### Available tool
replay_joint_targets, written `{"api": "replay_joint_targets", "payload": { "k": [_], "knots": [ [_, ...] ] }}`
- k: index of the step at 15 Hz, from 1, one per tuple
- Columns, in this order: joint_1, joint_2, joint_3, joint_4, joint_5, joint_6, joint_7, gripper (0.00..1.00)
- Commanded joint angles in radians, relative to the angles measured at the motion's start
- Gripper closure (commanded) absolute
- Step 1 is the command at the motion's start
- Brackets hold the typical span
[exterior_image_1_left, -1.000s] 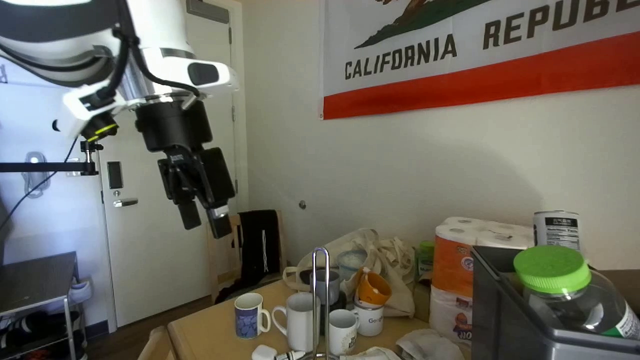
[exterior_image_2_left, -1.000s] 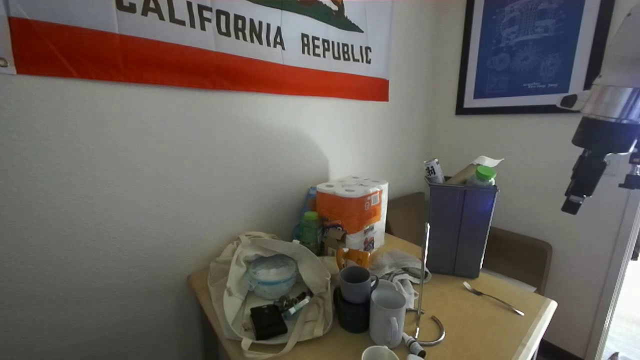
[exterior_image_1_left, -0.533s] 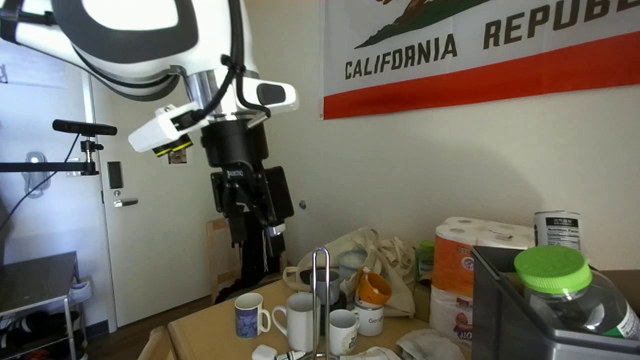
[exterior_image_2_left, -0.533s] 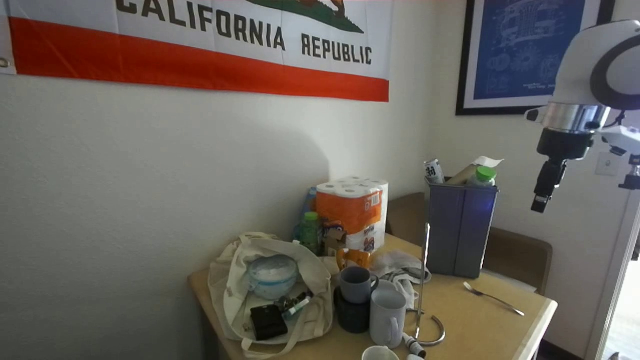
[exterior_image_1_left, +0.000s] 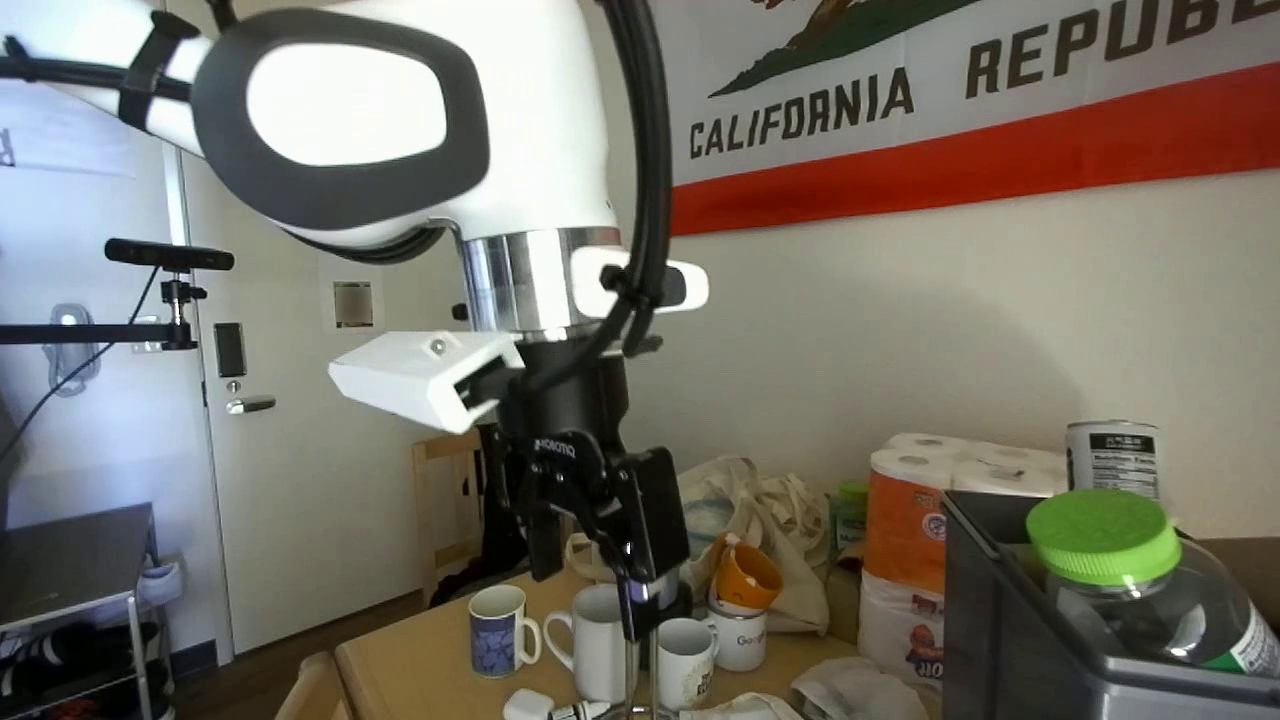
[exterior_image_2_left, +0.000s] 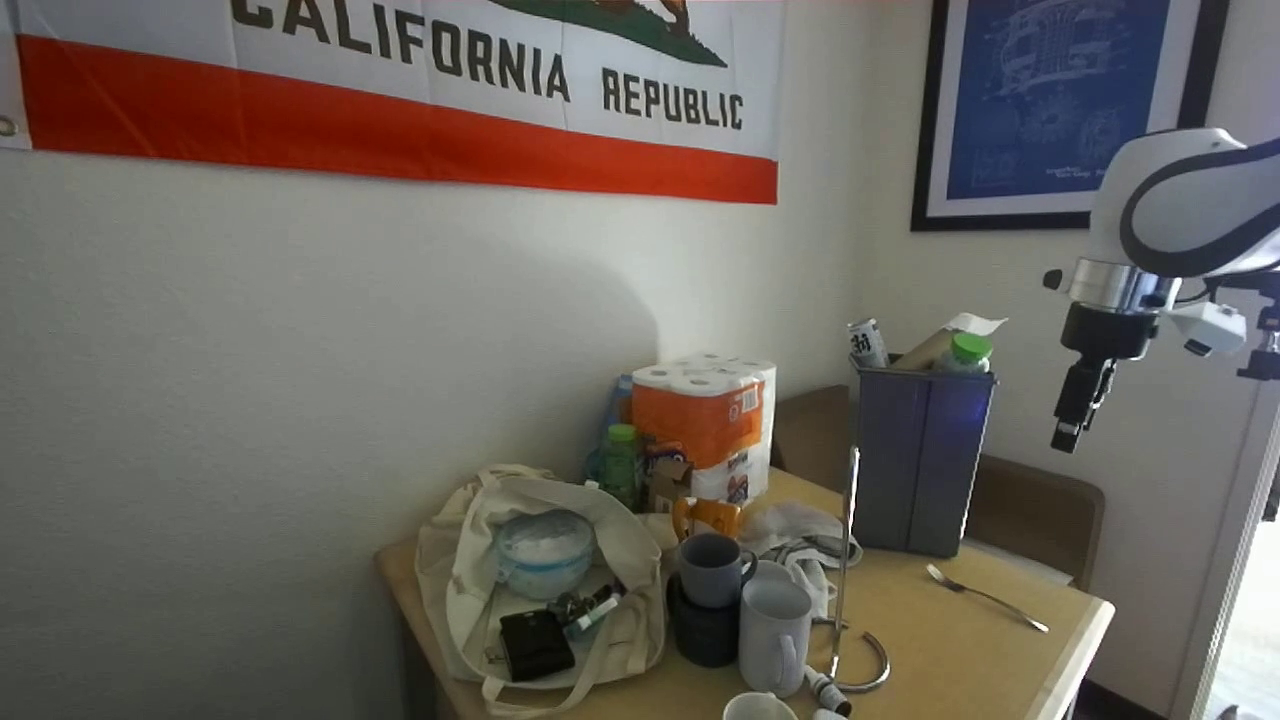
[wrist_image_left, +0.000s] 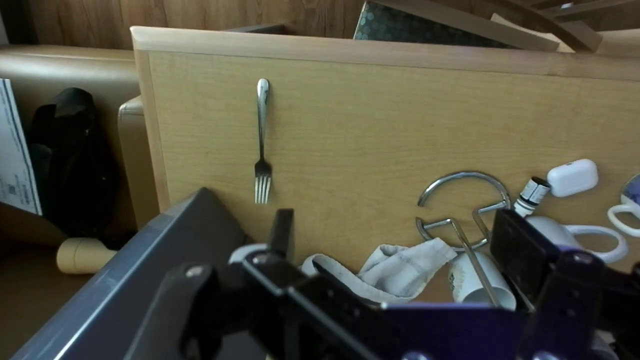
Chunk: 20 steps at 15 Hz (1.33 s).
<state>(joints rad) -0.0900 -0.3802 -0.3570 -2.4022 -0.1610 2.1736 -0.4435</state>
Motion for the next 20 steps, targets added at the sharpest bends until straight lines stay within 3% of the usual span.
{"api": "replay_joint_targets", "payload": {
  "k": [1, 4, 5, 12, 16, 20],
  "knots": [
    [-0.034, 0.057, -0.043, 0.003, 0.075, 0.056, -0.106, 0.0],
    [-0.054, 0.097, -0.07, 0.009, 0.12, 0.064, -0.174, 0.0],
    [-0.066, 0.076, -0.041, 0.0, 0.099, 0.047, -0.139, 0.0],
    [-0.073, 0.085, -0.032, 0.0, 0.1, 0.047, -0.146, 0.0],
    [-0.054, 0.208, -0.055, 0.01, 0.174, 0.15, -0.197, 0.0],
    [-0.065, 0.366, -0.028, 0.043, 0.247, 0.26, -0.261, 0.0]
  ]
}}
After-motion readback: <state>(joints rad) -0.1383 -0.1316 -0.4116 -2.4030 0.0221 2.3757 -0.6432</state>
